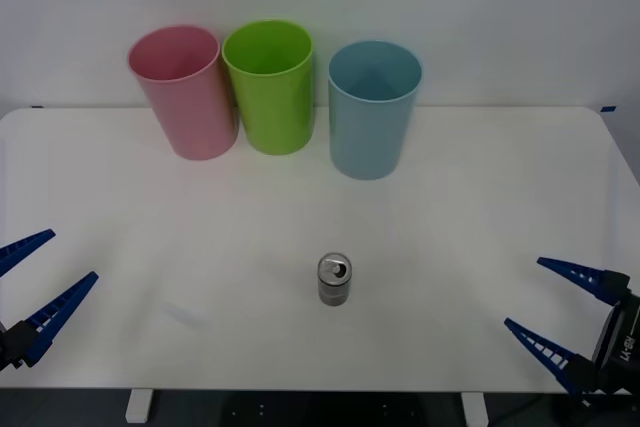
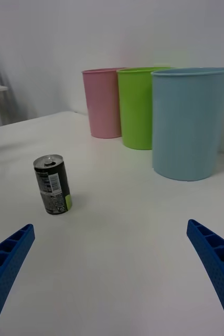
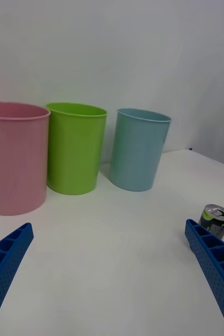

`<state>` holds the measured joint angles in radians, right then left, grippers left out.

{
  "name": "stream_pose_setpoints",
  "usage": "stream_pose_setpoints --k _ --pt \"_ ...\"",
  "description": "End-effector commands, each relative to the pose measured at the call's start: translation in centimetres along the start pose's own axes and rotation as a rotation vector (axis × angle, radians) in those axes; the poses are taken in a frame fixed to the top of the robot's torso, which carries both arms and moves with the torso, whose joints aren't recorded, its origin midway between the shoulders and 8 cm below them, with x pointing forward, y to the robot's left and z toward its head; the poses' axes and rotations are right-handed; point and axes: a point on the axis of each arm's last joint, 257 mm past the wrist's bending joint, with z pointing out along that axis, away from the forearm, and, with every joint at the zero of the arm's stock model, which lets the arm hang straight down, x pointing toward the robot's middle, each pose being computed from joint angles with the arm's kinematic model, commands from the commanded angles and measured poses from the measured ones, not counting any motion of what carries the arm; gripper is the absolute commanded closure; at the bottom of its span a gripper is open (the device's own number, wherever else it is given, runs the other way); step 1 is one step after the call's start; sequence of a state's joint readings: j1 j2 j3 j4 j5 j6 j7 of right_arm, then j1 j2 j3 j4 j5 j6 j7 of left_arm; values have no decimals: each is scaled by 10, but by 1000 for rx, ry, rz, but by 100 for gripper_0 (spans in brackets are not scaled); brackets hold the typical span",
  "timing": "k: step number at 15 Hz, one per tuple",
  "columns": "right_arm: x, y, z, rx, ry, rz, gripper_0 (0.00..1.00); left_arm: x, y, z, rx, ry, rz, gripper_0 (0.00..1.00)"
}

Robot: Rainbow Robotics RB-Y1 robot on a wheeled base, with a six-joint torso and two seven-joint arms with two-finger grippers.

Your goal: Grasp the object on the table and drop it into the matching bin: aluminum can to the light blue bin, PET bottle to the pink bin.

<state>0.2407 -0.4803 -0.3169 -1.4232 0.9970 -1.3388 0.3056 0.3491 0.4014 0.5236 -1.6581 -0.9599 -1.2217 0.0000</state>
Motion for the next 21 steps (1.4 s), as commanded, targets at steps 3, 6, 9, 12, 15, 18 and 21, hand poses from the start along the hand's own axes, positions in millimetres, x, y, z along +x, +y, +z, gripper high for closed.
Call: stream_pose_setpoints --k 3,6,9,12,15,18,21 --pt "10 11 23 -53 6 -18 0 0 0 0 0 0 0 0" --pt "21 17 37 -75 8 -3 0 0 0 0 0 0 0 0" --pt "30 24 58 -81 19 2 0 0 0 0 0 0 0 0" --pt "38 30 78 -72 25 7 0 0 0 0 0 0 0 0" --pt "44 43 105 -74 23 20 0 0 0 0 0 0 0 0" --pt "49 53 126 -73 24 23 0 0 0 0 0 0 0 0" --pt "54 61 143 -72 32 5 0 0 0 0 0 0 0 0"
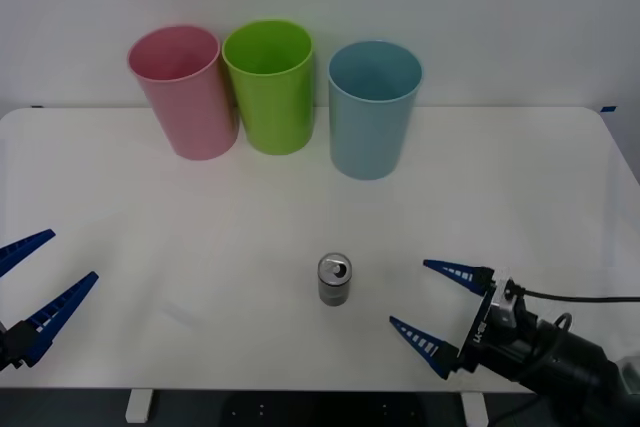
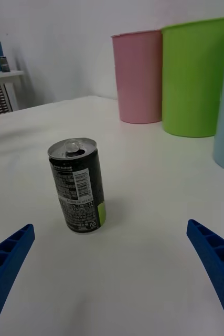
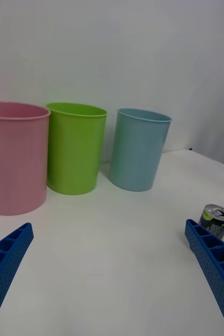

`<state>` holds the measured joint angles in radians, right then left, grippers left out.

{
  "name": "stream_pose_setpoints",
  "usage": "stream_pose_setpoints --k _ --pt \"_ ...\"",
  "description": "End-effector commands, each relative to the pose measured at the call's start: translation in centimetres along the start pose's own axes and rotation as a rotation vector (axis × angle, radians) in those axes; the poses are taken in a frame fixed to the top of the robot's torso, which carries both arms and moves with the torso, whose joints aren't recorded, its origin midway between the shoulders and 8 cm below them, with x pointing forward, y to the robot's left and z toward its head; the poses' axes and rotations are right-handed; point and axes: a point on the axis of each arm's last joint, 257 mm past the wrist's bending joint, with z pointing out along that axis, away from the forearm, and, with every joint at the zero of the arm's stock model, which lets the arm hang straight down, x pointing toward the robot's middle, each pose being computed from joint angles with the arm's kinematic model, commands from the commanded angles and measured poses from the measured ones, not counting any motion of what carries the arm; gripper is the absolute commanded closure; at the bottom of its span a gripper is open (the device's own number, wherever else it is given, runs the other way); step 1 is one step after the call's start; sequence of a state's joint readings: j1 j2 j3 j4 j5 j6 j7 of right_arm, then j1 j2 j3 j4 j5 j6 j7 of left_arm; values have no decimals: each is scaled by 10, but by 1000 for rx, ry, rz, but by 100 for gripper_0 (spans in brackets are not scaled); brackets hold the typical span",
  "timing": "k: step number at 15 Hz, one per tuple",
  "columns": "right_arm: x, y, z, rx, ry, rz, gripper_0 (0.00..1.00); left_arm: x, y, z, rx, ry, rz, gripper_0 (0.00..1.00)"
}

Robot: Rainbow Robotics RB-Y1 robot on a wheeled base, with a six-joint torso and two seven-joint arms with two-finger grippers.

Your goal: Grasp the object on the table and drop it into the matching bin: aluminum can to the light blue bin, PET bottle to the pink bin.

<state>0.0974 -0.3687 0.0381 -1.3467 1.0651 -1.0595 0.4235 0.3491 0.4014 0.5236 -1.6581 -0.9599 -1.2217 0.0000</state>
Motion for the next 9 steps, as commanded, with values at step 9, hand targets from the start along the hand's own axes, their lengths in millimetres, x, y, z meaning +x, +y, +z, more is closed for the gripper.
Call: stream_pose_setpoints --k 9 --pt "15 24 50 5 38 -21 0 0 0 0 0 0 0 0"
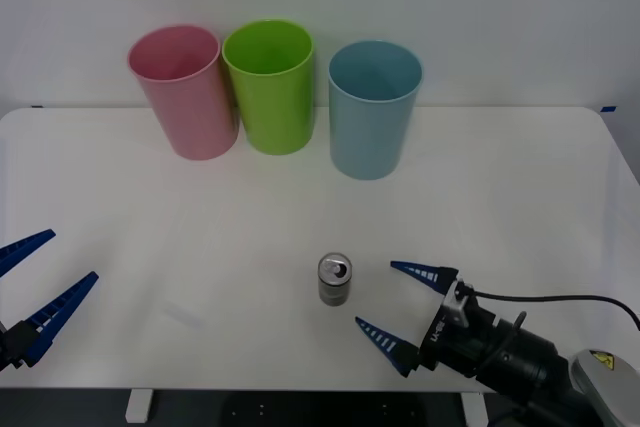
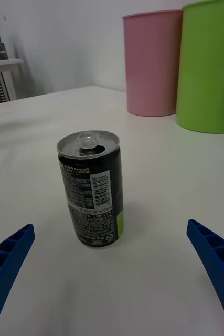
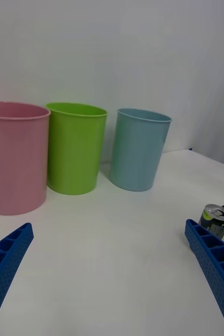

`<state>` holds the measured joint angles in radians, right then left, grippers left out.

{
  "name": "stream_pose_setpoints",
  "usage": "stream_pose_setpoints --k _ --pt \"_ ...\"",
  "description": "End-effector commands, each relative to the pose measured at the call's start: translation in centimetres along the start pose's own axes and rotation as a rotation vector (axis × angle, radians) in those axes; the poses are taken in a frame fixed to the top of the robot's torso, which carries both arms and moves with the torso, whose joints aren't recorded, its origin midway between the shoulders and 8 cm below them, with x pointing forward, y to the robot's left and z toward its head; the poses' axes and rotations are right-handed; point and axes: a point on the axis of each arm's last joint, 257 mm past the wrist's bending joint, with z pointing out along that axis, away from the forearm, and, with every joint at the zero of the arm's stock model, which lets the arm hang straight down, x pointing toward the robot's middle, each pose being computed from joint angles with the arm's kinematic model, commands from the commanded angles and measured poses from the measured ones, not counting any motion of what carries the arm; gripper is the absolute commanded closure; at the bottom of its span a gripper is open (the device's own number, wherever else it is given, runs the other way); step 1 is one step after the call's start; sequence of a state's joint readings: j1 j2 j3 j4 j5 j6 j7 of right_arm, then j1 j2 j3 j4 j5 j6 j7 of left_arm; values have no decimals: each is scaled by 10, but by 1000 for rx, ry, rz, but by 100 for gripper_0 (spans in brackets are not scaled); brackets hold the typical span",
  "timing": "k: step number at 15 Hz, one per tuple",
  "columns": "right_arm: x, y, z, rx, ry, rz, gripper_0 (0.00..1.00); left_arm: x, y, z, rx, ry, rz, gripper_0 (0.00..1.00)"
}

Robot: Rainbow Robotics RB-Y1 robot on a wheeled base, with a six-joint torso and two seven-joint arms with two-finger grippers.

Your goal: Grasp the object on the table and drop it into the matching bin: aluminum can to the light blue bin, PET bottle to the pink bin.

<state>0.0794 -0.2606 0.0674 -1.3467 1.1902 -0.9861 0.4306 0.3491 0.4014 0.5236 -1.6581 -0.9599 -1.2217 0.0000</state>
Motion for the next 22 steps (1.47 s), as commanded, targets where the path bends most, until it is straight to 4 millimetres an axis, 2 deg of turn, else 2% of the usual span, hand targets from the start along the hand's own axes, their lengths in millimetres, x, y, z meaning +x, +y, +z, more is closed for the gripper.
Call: stream_pose_setpoints --k 1,15,22 --pt "2 5 11 2 10 -4 0 0 0 0 0 0 0 0" --pt "0 6 66 49 56 -38 0 0 0 0 0 0 0 0" --pt "-4 12 85 53 59 -45 0 0 0 0 0 0 0 0"
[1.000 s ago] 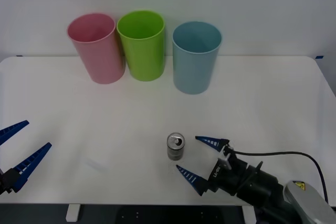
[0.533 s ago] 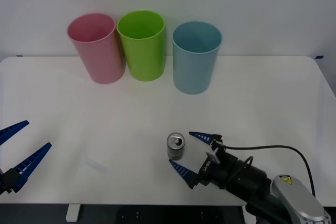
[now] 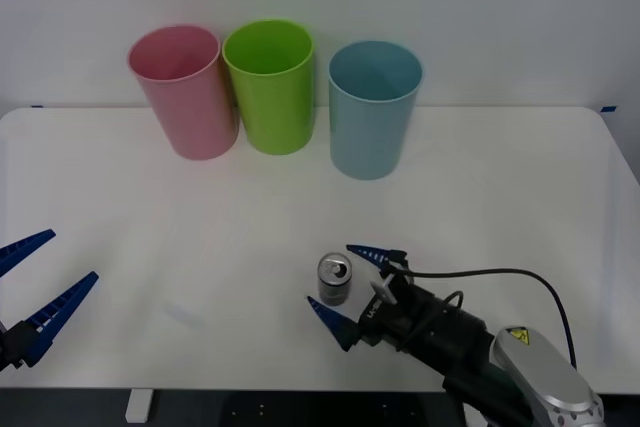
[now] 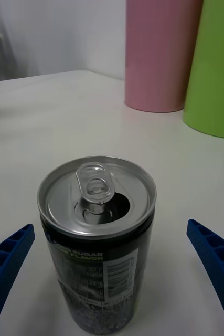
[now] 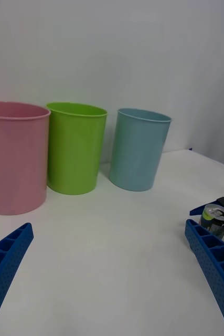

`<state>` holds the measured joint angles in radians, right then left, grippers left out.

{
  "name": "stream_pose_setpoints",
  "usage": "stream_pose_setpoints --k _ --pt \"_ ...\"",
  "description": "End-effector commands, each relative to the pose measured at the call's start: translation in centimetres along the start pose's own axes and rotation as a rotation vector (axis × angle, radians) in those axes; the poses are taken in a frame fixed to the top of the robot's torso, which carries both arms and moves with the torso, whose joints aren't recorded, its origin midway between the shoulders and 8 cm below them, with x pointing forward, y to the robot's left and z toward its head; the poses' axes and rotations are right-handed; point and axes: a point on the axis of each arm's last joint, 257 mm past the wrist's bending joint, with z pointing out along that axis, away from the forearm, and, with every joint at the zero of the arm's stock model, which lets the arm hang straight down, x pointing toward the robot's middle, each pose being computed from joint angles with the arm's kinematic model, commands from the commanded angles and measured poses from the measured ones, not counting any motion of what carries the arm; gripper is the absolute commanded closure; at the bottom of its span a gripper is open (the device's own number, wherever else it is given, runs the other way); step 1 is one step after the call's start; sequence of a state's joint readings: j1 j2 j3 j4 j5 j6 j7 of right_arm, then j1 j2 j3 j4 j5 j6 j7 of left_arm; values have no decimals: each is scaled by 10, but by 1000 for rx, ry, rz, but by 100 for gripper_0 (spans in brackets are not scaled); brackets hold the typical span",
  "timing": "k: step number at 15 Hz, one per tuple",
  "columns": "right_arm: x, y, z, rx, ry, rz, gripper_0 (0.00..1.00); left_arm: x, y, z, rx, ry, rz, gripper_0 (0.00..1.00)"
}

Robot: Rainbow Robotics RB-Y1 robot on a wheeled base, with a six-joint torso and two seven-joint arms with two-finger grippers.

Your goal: Grasp the object on the table and drop it into the matching bin: aluminum can to the light blue bin, PET bottle to the pink bin.

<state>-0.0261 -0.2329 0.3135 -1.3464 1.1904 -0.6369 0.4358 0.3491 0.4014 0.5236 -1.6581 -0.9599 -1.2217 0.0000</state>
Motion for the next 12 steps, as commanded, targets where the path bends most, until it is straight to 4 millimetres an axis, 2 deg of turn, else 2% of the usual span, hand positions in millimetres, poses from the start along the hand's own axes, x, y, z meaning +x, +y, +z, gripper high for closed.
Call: stream_pose_setpoints --k 1,6,7,8,9,12 --pt "-2 3 5 -3 -1 -4 0 0 0 0 0 0 0 0" --pt "-2 2 7 6 2 -10 0 0 0 0 0 0 0 0" --pt "-1 3 7 4 4 -10 4 0 0 0 0 0 0 0" --pt "-1 2 7 7 5 -10 69 0 0 0 0 0 0 0" --pt "-2 3 8 7 3 -6 97 0 0 0 0 0 0 0" --pt "-1 3 8 7 5 -5 100 0 0 0 0 0 0 0"
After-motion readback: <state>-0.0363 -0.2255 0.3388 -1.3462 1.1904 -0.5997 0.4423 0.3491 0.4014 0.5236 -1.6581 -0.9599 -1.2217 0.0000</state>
